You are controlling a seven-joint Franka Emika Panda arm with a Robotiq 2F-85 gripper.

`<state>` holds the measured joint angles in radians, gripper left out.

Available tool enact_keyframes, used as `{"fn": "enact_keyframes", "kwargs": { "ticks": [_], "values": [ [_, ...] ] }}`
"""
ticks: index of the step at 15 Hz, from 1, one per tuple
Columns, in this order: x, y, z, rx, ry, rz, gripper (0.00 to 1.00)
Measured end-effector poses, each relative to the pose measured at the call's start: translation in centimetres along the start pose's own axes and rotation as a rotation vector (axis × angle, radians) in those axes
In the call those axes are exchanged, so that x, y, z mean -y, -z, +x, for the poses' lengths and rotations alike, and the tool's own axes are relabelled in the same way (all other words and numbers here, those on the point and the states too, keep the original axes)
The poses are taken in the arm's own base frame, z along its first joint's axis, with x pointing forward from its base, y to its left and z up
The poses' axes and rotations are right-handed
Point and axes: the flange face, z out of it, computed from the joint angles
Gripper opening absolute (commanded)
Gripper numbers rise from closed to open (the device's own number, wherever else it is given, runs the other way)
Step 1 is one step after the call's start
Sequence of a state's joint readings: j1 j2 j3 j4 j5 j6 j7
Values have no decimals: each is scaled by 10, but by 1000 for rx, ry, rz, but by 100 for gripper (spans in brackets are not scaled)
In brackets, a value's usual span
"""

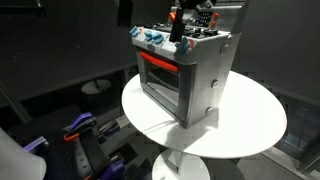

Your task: Push the top right button on the toy stove

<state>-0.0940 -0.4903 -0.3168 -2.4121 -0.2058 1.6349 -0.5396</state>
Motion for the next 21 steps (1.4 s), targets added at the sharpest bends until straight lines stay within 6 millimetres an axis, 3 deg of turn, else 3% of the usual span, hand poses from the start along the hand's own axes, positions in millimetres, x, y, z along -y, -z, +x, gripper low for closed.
{"fn": "enact_keyframes", "kwargs": {
  "ticks": [10, 21],
  "values": [
    [2, 3, 3, -11, 2, -8, 100],
    [26, 41, 35, -173, -43, -73, 100]
  ]
}}
